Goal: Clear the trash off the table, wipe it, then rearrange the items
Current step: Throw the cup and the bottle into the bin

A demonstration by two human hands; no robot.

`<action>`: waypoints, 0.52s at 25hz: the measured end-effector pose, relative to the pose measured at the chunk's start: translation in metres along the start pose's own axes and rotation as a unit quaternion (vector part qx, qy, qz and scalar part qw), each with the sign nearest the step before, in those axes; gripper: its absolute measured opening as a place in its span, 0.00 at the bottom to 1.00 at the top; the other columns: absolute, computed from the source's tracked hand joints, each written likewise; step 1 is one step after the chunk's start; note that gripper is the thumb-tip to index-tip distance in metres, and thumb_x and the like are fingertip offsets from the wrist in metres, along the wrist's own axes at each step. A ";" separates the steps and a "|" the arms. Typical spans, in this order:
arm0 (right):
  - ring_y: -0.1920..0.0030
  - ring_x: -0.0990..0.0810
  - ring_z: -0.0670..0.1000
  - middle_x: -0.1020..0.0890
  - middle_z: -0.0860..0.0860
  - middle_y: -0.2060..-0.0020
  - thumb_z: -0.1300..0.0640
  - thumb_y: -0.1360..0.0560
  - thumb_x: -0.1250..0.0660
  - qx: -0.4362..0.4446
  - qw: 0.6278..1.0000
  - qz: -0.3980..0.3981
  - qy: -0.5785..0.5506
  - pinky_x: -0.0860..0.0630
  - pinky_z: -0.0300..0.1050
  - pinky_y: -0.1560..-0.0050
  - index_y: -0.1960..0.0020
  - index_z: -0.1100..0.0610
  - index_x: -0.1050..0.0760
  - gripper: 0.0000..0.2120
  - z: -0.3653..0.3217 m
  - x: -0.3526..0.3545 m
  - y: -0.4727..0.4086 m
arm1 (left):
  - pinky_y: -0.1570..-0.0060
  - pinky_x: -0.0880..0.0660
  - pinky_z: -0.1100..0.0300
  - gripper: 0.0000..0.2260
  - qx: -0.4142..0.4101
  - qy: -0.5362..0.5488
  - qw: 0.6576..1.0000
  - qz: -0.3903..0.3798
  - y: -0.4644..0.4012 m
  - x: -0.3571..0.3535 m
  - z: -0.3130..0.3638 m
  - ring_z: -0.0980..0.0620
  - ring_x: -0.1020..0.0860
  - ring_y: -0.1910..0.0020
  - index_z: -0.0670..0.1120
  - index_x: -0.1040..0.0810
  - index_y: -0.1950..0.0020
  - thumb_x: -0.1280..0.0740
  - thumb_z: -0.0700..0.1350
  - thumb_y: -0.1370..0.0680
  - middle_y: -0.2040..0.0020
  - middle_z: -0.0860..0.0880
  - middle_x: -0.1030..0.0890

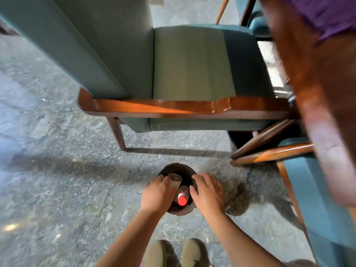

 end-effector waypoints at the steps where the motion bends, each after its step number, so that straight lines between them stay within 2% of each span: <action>1: 0.47 0.23 0.59 0.21 0.55 0.49 0.56 0.29 0.31 0.013 1.000 0.005 0.017 0.26 0.54 0.46 0.45 0.57 0.22 0.13 -0.018 0.029 0.007 | 0.51 0.30 0.53 0.13 -0.020 -0.031 0.999 -0.001 0.011 0.029 0.014 0.43 0.24 0.48 0.44 0.26 0.44 0.40 0.50 0.23 0.48 0.46 0.22; 4: 0.38 0.31 0.56 0.27 0.52 0.38 0.52 0.24 0.39 0.033 0.997 -0.039 0.064 0.35 0.54 0.38 0.36 0.52 0.30 0.17 -0.069 0.114 0.029 | 0.44 0.32 0.54 0.16 -0.060 -0.108 0.992 0.004 0.050 0.125 0.054 0.46 0.26 0.42 0.46 0.29 0.39 0.44 0.52 0.22 0.42 0.47 0.23; 7: 0.34 0.34 0.55 0.30 0.52 0.34 0.50 0.23 0.41 0.049 0.996 -0.010 0.073 0.40 0.54 0.33 0.33 0.51 0.32 0.19 -0.107 0.201 0.052 | 0.38 0.33 0.52 0.18 -0.091 -0.148 0.984 0.027 0.083 0.210 0.089 0.47 0.28 0.38 0.47 0.31 0.34 0.45 0.53 0.21 0.37 0.47 0.25; 9: 0.37 0.29 0.56 0.25 0.53 0.38 0.51 0.26 0.35 0.064 0.994 0.052 0.074 0.35 0.55 0.36 0.38 0.52 0.27 0.17 -0.129 0.274 0.070 | 0.38 0.34 0.51 0.18 -0.122 -0.156 0.978 0.060 0.105 0.274 0.122 0.46 0.29 0.37 0.46 0.31 0.34 0.45 0.53 0.21 0.36 0.47 0.26; 11: 0.45 0.22 0.57 0.19 0.55 0.47 0.52 0.33 0.27 0.078 0.986 0.125 0.081 0.27 0.56 0.44 0.46 0.53 0.21 0.16 -0.139 0.334 0.087 | 0.40 0.34 0.51 0.17 -0.161 -0.160 0.969 0.100 0.123 0.321 0.157 0.45 0.28 0.38 0.46 0.30 0.36 0.44 0.53 0.21 0.38 0.46 0.25; 13: 0.49 0.20 0.57 0.18 0.55 0.51 0.53 0.36 0.25 0.067 0.979 0.170 0.094 0.25 0.54 0.48 0.49 0.54 0.20 0.16 -0.134 0.384 0.096 | 0.41 0.33 0.51 0.17 -0.202 -0.169 0.956 0.133 0.134 0.354 0.194 0.46 0.27 0.41 0.47 0.30 0.37 0.44 0.54 0.22 0.40 0.47 0.24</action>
Point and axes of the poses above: each hand's wrist, its own y-axis away from the middle knuckle, its own x-axis out of the back of the hand, z = x × y, the point moved 8 cm from there along -y, towards the middle knuckle
